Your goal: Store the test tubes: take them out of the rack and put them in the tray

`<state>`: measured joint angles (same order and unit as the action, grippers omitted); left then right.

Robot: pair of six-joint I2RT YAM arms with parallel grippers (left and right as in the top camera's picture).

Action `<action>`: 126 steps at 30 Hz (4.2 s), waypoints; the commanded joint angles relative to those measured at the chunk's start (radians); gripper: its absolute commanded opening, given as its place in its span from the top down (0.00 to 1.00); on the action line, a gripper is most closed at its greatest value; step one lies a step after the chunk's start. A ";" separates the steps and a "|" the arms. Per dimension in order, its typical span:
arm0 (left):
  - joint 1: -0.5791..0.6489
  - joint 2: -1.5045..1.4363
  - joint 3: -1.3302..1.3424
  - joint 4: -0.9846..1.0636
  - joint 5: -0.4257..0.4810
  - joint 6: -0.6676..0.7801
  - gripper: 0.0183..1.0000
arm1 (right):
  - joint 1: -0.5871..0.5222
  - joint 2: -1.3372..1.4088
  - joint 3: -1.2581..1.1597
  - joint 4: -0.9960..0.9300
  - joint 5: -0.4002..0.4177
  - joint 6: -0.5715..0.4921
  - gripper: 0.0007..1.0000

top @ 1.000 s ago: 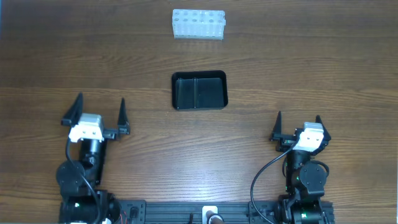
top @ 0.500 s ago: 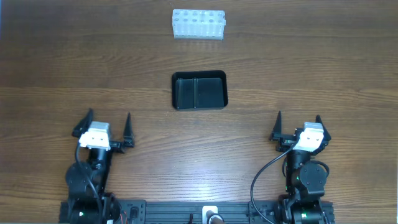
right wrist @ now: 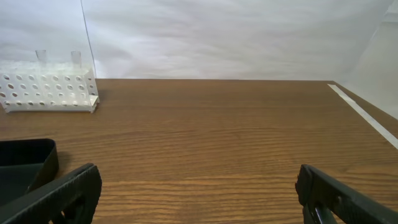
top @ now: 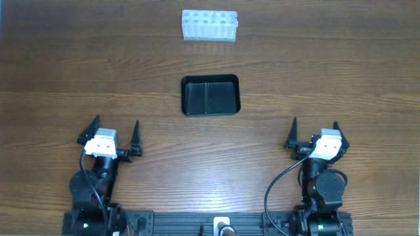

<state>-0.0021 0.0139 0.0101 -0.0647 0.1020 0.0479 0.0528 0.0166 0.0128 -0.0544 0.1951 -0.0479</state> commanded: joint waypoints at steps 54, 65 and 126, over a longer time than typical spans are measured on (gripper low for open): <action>0.007 -0.009 -0.004 -0.003 0.020 -0.011 0.00 | 0.052 1.103 0.519 0.444 -0.395 0.071 0.01; 0.007 -0.008 -0.004 -0.003 0.020 -0.011 0.00 | 0.299 1.648 1.090 0.193 -0.360 0.083 0.01; 0.007 -0.008 -0.004 -0.003 0.020 -0.011 0.00 | 0.386 2.301 1.835 -0.040 0.061 0.256 0.76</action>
<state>-0.0021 0.0120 0.0101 -0.0650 0.1059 0.0479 0.4351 2.3035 1.8175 -0.0982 0.2432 0.2073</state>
